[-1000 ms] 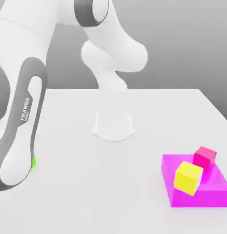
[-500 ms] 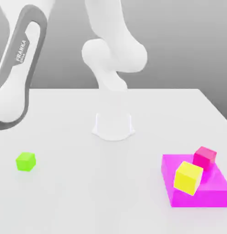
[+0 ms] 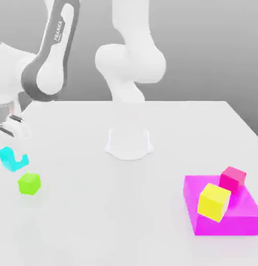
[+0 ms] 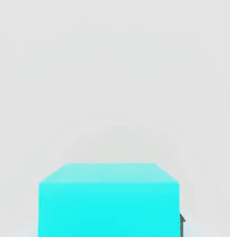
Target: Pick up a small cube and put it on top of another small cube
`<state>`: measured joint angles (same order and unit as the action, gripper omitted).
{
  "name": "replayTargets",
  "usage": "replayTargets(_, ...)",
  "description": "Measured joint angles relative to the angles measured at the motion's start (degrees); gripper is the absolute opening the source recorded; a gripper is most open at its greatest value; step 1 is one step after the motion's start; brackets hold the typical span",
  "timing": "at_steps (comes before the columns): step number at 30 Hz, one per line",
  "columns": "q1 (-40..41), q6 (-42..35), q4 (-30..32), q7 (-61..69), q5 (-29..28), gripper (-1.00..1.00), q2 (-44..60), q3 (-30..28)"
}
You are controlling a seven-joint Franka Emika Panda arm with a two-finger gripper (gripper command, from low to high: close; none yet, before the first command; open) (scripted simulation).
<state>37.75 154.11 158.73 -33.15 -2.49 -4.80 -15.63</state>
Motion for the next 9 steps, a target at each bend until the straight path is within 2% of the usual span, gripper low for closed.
replayTargets(2, 0.0, 3.2, 0.5, 1.0, 1.0, -1.00, 2.8, 0.2)
replayTargets(5, -0.2, 8.7, 0.4, 4.3, 5.6, -1.00, 8.7, 1.0)
replayTargets(6, 0.4, 10.5, 0.3, 5.7, 7.5, 1.00, 10.6, 2.1)
replayTargets(9, 0.4, 10.5, 0.3, 5.7, 7.5, 1.00, 10.6, 2.1)
